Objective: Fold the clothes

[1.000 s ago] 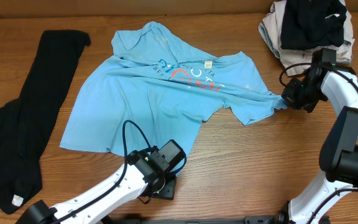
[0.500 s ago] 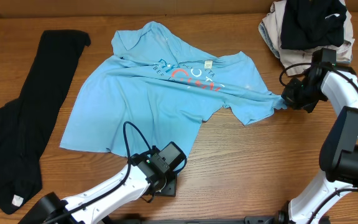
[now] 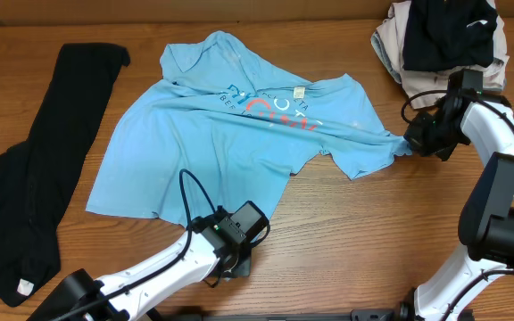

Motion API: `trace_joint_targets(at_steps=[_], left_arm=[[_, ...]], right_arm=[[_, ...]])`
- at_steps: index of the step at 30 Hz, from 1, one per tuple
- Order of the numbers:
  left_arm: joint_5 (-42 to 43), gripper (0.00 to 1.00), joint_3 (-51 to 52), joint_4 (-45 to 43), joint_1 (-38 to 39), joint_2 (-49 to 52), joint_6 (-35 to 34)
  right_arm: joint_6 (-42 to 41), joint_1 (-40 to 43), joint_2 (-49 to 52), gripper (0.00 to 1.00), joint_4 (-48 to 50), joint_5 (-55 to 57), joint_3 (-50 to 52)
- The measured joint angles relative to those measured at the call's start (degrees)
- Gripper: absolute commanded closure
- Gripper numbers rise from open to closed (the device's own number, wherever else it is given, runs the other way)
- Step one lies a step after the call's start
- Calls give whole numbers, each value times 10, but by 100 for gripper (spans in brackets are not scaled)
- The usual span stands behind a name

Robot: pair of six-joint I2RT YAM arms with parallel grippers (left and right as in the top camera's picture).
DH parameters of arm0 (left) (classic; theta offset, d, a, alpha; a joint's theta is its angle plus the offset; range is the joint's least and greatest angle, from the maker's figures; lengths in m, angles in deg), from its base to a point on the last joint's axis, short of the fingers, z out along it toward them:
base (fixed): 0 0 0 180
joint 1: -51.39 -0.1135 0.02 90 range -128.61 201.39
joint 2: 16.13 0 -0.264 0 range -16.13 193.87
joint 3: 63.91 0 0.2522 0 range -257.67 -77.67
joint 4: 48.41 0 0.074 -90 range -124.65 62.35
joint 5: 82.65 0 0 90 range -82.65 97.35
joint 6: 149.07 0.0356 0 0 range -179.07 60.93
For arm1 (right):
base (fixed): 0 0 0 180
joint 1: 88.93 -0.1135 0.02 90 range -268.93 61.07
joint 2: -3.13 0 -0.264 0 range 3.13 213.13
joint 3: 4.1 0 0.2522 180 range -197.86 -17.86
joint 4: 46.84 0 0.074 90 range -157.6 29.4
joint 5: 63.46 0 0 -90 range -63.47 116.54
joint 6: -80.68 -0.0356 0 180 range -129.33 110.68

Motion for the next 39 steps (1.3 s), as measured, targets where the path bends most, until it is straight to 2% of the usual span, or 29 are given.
trace_joint_targets(at_steps=[3, 5, 11, 16, 25, 31, 39], left_arm=[[-7, 96, -45, 81, -21, 7, 12], [-19, 96, -109, 134, -42, 7, 28], [-67, 96, -431, 281, -136, 5, 133], [-91, 96, -677, 346, -234, 3, 208], [-184, 96, -986, 445, -335, -2, 278], [-257, 96, -1099, 462, -343, -34, 301], [-329, 96, -1136, 469, -343, -124, 309]], right_arm=[[0, 0, -3, 96, 0, -1, 0], [4, 0, -16, 96, 0, -4, 0], [12, 0, -153, 96, -9, -14, 1], [14, 0, -300, 96, -19, -15, 0], [15, 27, -492, 96, -58, -17, -38], [15, 68, -601, 96, -86, -10, -138], [15, 68, -652, 96, -190, 22, -355]])
